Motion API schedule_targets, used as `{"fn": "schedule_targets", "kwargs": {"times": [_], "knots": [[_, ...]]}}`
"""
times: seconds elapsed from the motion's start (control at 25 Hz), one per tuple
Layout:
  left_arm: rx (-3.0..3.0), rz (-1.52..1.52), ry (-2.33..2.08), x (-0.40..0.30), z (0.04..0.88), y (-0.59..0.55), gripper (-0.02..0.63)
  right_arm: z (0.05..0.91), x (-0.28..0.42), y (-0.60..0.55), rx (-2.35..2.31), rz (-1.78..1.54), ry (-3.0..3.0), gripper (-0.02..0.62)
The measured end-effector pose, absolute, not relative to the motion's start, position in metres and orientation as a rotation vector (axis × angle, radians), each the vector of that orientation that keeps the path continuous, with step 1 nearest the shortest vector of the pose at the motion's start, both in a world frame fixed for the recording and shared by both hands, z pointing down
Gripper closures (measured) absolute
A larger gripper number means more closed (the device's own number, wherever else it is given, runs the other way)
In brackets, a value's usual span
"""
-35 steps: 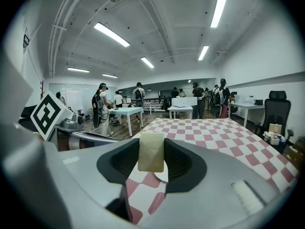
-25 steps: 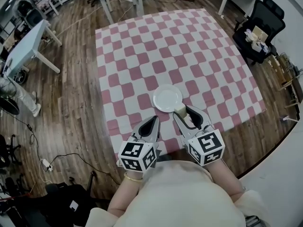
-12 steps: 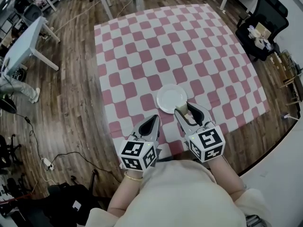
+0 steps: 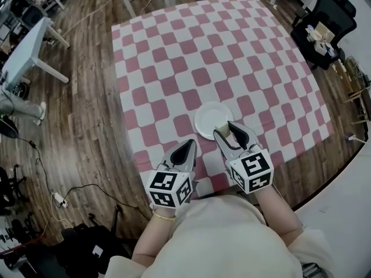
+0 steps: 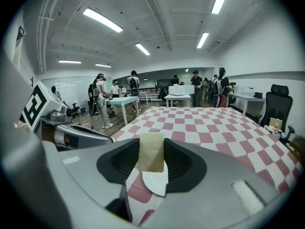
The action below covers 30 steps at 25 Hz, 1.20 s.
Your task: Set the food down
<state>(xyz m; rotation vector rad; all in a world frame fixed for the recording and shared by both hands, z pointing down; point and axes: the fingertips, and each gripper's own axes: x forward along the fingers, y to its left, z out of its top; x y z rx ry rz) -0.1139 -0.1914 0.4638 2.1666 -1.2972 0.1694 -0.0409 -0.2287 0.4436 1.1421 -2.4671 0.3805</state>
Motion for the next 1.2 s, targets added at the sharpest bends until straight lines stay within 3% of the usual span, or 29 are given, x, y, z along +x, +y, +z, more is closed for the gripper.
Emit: {"fn": "schedule_targets", "kwargs": {"times": [1.2], "knots": [[2.113,0.248,-1.245,-0.121,0.516,-0.230,0.605,0.531,-0.047,-0.282,1.104,0.469,-2.286,0.423]]}}
